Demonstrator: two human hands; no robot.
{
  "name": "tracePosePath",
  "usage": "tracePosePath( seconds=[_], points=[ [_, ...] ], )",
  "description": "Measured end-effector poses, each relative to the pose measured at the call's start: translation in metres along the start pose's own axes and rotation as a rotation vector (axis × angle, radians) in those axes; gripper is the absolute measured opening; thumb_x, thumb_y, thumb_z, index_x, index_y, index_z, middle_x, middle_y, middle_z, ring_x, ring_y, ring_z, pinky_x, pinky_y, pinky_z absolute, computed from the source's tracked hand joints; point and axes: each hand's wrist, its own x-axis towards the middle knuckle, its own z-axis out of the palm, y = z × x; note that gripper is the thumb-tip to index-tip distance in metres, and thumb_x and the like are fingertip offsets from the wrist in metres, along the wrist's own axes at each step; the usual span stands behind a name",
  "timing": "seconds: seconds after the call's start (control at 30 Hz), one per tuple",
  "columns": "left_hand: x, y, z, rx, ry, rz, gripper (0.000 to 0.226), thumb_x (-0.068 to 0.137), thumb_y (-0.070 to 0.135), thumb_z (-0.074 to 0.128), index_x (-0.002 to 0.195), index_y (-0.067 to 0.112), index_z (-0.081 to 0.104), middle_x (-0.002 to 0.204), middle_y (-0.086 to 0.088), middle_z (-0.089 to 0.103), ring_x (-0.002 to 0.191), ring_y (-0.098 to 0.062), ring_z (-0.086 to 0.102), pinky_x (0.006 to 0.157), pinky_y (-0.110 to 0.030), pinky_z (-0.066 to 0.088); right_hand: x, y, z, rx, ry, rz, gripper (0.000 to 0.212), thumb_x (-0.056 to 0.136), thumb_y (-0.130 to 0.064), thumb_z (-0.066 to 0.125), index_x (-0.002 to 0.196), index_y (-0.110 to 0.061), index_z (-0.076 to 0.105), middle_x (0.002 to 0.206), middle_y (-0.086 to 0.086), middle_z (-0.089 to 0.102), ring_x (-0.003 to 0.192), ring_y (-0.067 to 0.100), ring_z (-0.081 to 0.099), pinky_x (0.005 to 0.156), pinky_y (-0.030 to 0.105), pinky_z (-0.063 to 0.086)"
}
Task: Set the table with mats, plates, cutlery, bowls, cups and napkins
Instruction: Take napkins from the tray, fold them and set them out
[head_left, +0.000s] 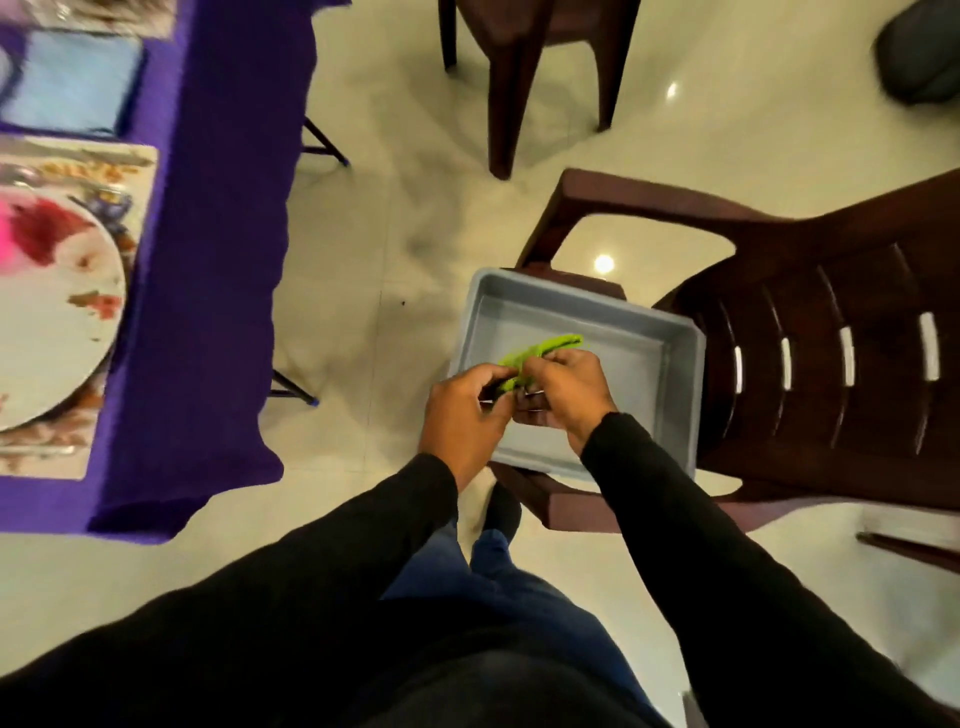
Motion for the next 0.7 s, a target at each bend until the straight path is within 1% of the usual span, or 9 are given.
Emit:
tracePosePath(
  seconds=[0.07,0.1,0.2,0.27,0.33,0.4,0.5,0.6,0.7],
  points=[
    [-0.015,0.014,-0.014,-0.003,0.057,0.053,0.015,0.095,0.013,0.068,0.108,0.012,0.075,0.094,0.0,0.075,0.086,-0.009,0.071,0.081,-0.03,0.061,-0.022,-0.011,0.009,-0.038,-0.028,-0.054,0.007,0.091,-0.007,0.057,0.084,-0.005,0.058,0.076,0.019,0.066,0.068,0.031,0.066,0.068,0.047,0.06],
    [-0.02,0.019,-0.022,-0.017,0.082,0.065,0.013,0.096,0.014,0.067,0.106,0.011,0.076,0.091,0.0,0.075,0.084,-0.008,0.071,0.078,-0.03,0.061,-0.03,-0.015,0.014,-0.064,-0.035,-0.087,0.009,0.091,-0.008,0.057,0.084,-0.003,0.058,0.076,0.022,0.064,0.068,0.03,0.065,0.068,0.049,0.06],
    [-0.037,0.029,-0.045,-0.074,0.198,0.09,0.012,0.096,0.013,0.068,0.102,0.011,0.077,0.09,0.001,0.075,0.084,-0.008,0.071,0.078,-0.032,0.061,-0.049,-0.023,0.034,-0.117,-0.061,-0.201,0.027,0.086,-0.018,0.061,0.084,0.008,0.054,0.086,0.036,0.06,0.071,0.03,0.061,0.07,0.059,0.058],
    [-0.043,0.033,-0.056,-0.147,0.242,0.056,0.013,0.095,0.014,0.068,0.104,0.012,0.078,0.094,0.001,0.076,0.088,-0.011,0.072,0.081,-0.037,0.061,-0.054,-0.028,0.044,-0.113,-0.114,-0.247,0.032,0.087,-0.023,0.065,0.084,0.007,0.056,0.085,0.032,0.062,0.073,0.028,0.062,0.07,0.051,0.061],
    [-0.056,0.038,-0.072,-0.22,0.316,0.021,0.013,0.095,0.012,0.068,0.104,0.012,0.078,0.094,0.001,0.077,0.089,-0.014,0.073,0.082,-0.039,0.061,-0.067,-0.033,0.057,-0.092,-0.211,-0.268,0.036,0.092,-0.029,0.068,0.089,0.006,0.06,0.083,0.023,0.066,0.075,0.027,0.066,0.07,0.043,0.062],
    [-0.069,0.041,-0.092,-0.243,0.414,0.016,0.011,0.094,0.012,0.07,0.1,0.014,0.079,0.09,0.003,0.077,0.085,-0.014,0.073,0.079,-0.039,0.062,-0.081,-0.04,0.074,-0.085,-0.315,-0.277,0.04,0.093,-0.032,0.068,0.096,0.007,0.061,0.088,0.021,0.071,0.076,0.03,0.069,0.072,0.046,0.061],
    [-0.088,0.044,-0.123,-0.264,0.57,-0.02,0.006,0.088,0.014,0.077,0.093,0.015,0.077,0.084,0.001,0.076,0.079,-0.016,0.074,0.073,-0.042,0.063,-0.096,-0.046,0.103,-0.133,-0.442,-0.333,0.034,0.093,-0.033,0.068,0.093,0.001,0.063,0.089,0.018,0.072,0.082,0.036,0.07,0.074,0.05,0.059],
    [-0.109,0.041,-0.153,-0.283,0.708,-0.074,0.009,0.085,0.019,0.08,0.091,0.015,0.075,0.08,-0.001,0.076,0.074,-0.022,0.074,0.068,-0.043,0.064,-0.11,-0.048,0.135,-0.206,-0.573,-0.406,0.023,0.094,-0.029,0.066,0.09,-0.007,0.065,0.078,0.005,0.069,0.075,0.025,0.069,0.071,0.043,0.059],
    [-0.125,0.038,-0.176,-0.335,0.791,-0.111,0.008,0.089,0.023,0.077,0.091,0.015,0.075,0.082,-0.002,0.076,0.076,-0.022,0.074,0.069,-0.043,0.064,-0.121,-0.051,0.164,-0.274,-0.682,-0.457,0.021,0.092,-0.028,0.068,0.103,-0.01,0.067,0.091,0.006,0.073,0.085,0.024,0.071,0.072,0.038,0.06]
  ],
)
